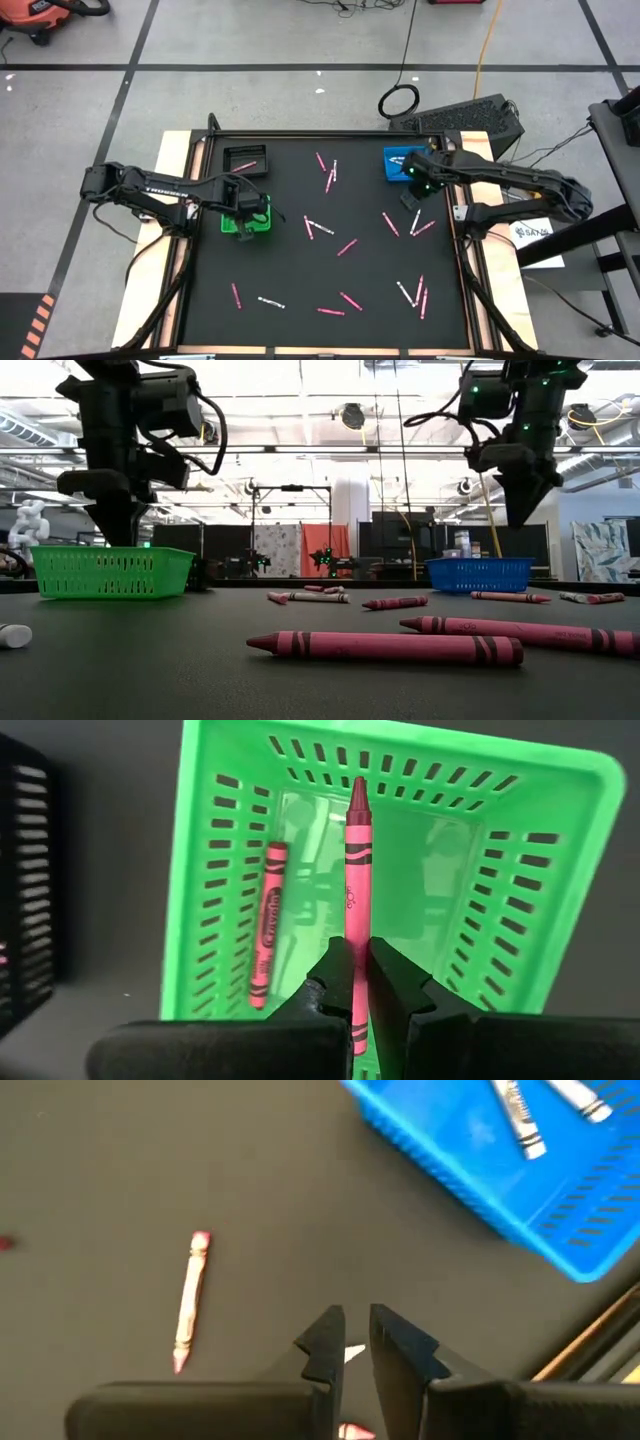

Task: Sort crayons
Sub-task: Put the red crayon into the green bin, then put the pink crayon into the black bin

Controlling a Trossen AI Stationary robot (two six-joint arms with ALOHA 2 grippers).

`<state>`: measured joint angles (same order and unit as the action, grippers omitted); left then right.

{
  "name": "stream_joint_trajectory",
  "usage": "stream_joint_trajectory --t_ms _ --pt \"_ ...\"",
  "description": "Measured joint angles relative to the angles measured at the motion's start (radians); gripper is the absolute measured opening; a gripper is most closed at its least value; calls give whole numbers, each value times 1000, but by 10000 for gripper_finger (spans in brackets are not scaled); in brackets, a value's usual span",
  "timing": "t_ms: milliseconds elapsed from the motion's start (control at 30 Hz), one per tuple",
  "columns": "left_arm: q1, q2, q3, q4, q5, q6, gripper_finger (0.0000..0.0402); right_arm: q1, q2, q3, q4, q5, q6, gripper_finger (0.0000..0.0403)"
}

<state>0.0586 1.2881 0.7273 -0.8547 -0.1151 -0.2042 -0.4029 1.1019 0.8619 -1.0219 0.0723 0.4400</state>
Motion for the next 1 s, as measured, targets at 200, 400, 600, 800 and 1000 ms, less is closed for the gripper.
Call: stream_joint_trajectory --t_ms 200,400,600,800,1000 --pt "0 0 0 0 12 -53 11 92 0 0 1 0 20 38" --pt "0 0 0 -2 14 -53 14 158 0 0 46 0 51 41" --pt "0 0 0 -1 14 -53 54 199 0 0 58 1 58 64" --pt "0 0 0 0 12 -54 79 209 0 0 108 1 121 81" --pt "0 0 0 14 12 -128 80 217 22 0 113 3 209 76"
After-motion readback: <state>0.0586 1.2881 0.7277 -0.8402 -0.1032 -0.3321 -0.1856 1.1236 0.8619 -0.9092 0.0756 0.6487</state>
